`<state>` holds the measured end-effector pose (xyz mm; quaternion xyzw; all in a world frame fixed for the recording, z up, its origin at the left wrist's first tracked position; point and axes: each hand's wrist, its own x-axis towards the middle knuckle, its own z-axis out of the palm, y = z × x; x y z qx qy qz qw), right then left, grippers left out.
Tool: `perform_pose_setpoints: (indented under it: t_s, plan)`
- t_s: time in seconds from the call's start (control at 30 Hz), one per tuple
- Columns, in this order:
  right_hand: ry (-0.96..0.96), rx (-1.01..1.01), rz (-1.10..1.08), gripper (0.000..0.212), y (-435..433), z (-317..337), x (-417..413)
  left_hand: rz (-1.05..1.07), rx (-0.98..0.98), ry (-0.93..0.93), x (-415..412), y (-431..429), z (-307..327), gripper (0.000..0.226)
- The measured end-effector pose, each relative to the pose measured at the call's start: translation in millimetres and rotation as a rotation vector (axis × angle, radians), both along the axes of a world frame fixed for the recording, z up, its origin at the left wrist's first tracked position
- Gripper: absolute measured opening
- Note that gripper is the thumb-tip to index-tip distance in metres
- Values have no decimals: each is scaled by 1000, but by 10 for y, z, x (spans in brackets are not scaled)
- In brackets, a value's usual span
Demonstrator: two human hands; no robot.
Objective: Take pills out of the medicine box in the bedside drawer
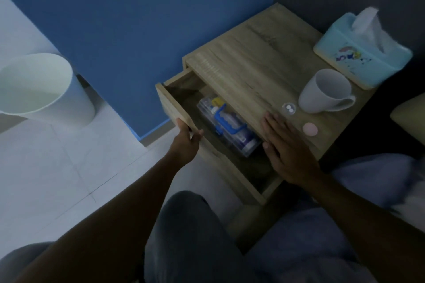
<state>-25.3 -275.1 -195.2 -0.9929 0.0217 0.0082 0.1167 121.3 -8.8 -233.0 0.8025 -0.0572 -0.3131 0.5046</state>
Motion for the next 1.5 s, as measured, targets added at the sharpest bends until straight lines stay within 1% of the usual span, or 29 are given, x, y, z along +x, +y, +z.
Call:
perform_pose_setpoints:
  t_s: [0.13,0.27,0.43,0.7,0.83,0.97,1.07,1.2,1.3,1.37,1.43,1.5]
  plan:
    - [-13,12,8,60,-7,-16,-5,12,-47,28,71,-294,27,81]
    - [-54,51,23,56,-20,-35,-3,19,-55,59,132,-540,29,85]
    - [-117,36,31,55,-24,-67,0,24,-139,111,199,-750,25,85]
    - [-76,33,46,57,-33,-44,5,41,-115,99,269,-1026,35,80]
    - [-76,45,40,59,-27,-35,14,23,-101,89,271,-1027,53,77]
    - [-74,57,34,58,-29,-56,1,-69,-81,100,345,-875,187,69]
    - [-79,55,28,58,-26,-65,7,-126,49,53,365,-731,373,73]
    - [-27,61,21,59,-10,-16,5,-92,33,-31,235,-552,728,66]
    - [90,137,-8,60,53,72,31,-126,50,-89,127,-392,1040,60]
    - [181,199,-80,57,140,175,74,-168,58,-136,56,-279,1247,58]
    - [257,369,-202,53,316,398,129,-194,76,-194,-3,-167,1474,56]
    - [256,549,-264,53,507,603,143,-210,111,-263,-83,-64,1714,56]
